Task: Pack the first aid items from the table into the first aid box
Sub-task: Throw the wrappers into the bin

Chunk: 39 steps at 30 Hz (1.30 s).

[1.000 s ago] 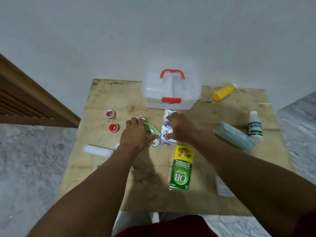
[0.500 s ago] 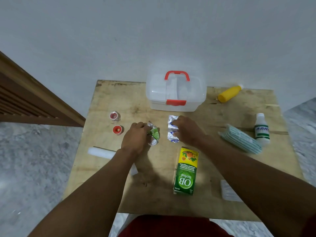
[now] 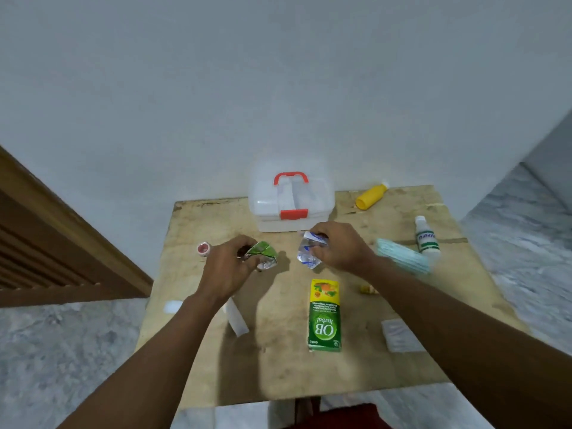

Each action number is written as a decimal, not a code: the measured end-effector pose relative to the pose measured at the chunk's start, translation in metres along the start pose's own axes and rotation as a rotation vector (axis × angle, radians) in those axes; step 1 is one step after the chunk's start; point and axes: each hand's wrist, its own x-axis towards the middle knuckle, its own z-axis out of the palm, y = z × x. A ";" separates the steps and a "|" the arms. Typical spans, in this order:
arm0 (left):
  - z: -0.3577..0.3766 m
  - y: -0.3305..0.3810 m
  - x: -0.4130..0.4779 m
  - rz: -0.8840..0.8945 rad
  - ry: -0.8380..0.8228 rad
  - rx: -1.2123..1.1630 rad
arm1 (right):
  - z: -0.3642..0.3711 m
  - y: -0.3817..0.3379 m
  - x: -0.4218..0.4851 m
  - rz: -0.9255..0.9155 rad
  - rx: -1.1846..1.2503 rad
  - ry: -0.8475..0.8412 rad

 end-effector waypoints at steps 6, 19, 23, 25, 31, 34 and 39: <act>-0.005 0.057 -0.025 0.255 -0.064 -0.057 | -0.046 -0.020 -0.087 0.101 0.089 0.244; 0.099 0.212 -0.125 0.655 -0.285 0.001 | -0.136 0.046 -0.294 0.323 0.008 0.422; 0.155 0.270 -0.144 0.699 -0.305 0.020 | -0.172 0.098 -0.350 0.377 0.005 0.433; 0.189 0.301 -0.158 0.705 -0.311 0.017 | -0.193 0.129 -0.382 0.400 0.001 0.442; 0.297 0.373 -0.211 0.679 -0.403 0.041 | -0.238 0.224 -0.473 0.437 -0.097 0.439; 0.340 0.394 -0.224 0.650 -0.439 0.055 | -0.253 0.264 -0.491 0.411 -0.095 0.451; 0.395 0.414 -0.202 0.591 -0.454 0.138 | -0.266 0.331 -0.472 0.393 -0.082 0.351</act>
